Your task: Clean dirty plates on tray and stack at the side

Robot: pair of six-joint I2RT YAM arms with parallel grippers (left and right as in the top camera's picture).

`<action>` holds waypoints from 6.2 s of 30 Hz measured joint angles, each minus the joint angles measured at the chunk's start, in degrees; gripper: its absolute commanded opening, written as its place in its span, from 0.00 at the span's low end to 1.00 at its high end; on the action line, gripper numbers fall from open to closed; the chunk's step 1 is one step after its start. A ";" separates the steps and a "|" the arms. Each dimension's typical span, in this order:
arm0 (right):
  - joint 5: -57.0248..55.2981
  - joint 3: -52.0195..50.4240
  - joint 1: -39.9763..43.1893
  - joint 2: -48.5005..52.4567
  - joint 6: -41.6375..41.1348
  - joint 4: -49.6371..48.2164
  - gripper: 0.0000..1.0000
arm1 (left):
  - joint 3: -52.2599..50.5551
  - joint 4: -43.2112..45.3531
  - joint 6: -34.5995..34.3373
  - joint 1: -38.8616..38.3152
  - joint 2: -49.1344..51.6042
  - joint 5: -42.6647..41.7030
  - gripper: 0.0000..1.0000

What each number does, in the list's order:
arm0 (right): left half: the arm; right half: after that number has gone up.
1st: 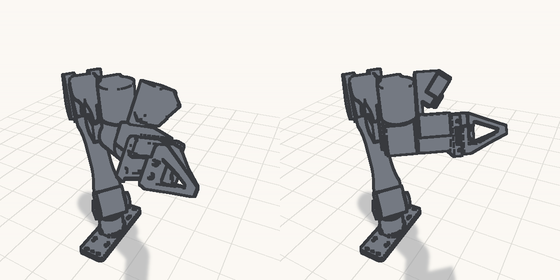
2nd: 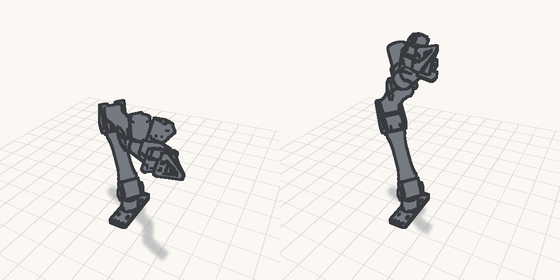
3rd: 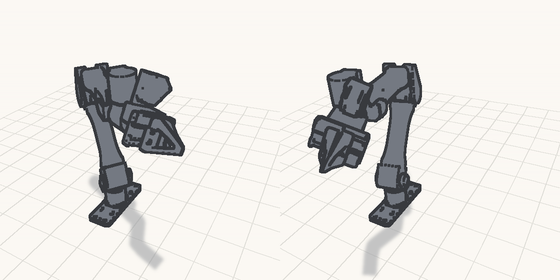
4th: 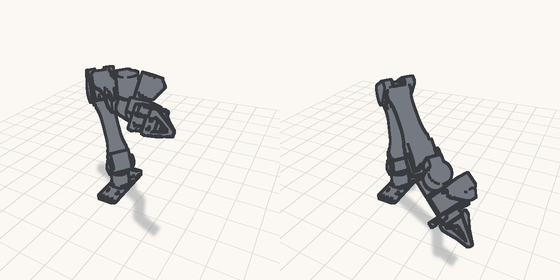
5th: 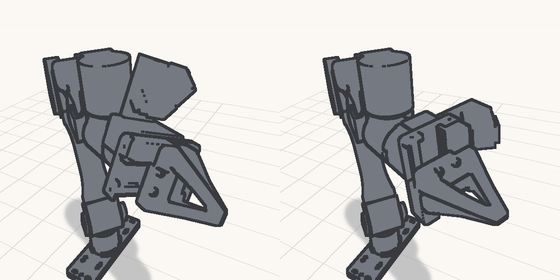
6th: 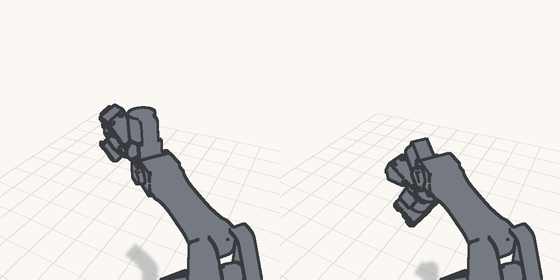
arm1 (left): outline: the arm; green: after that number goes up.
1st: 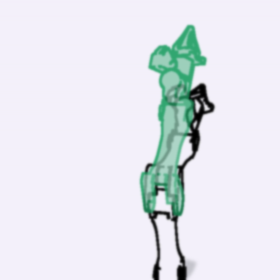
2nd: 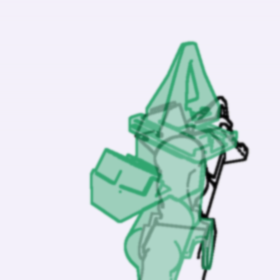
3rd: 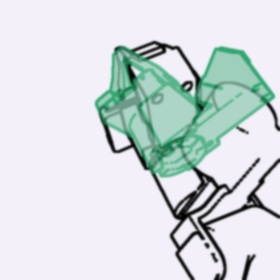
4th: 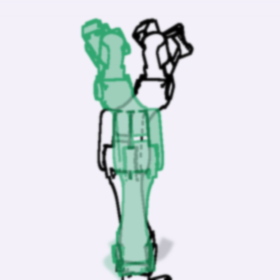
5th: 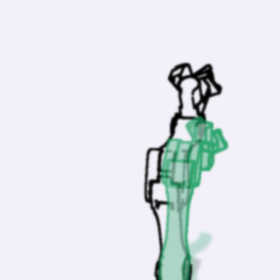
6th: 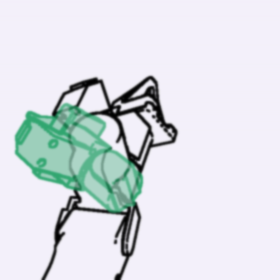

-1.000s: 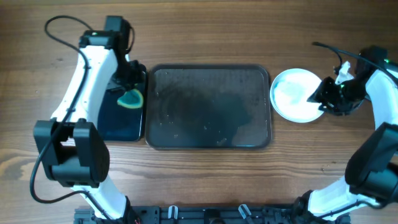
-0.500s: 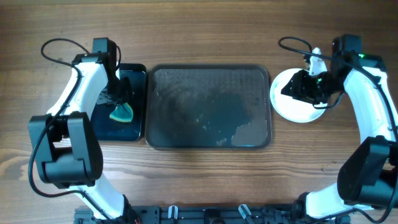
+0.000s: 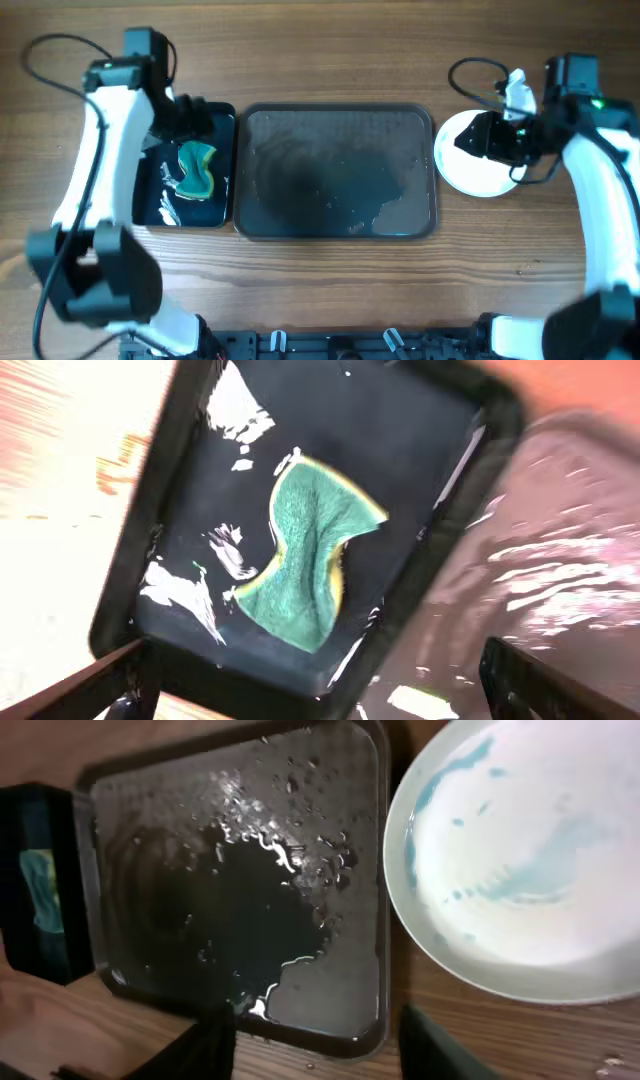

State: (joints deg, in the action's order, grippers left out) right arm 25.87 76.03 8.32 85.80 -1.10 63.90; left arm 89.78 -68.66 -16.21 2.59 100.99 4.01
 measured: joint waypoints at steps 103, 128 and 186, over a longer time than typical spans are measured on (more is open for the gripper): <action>-14.36 -75.67 -9.20 -84.65 -3.19 -64.74 1.00 | -53.09 43.17 -3.04 -3.63 -67.73 2.10 1.00; -14.36 -75.67 -9.20 -84.63 -3.19 -64.74 1.00 | -85.70 60.59 2.62 -3.10 -99.25 1.86 1.00; -14.36 -75.67 -9.20 -84.63 -3.19 -64.74 0.99 | -88.89 64.61 4.39 -2.43 -100.19 -0.07 1.00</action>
State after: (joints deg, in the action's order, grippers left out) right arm 11.51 0.36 -0.89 1.17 -4.29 -0.84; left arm 0.89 -4.05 -11.81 0.16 0.80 3.95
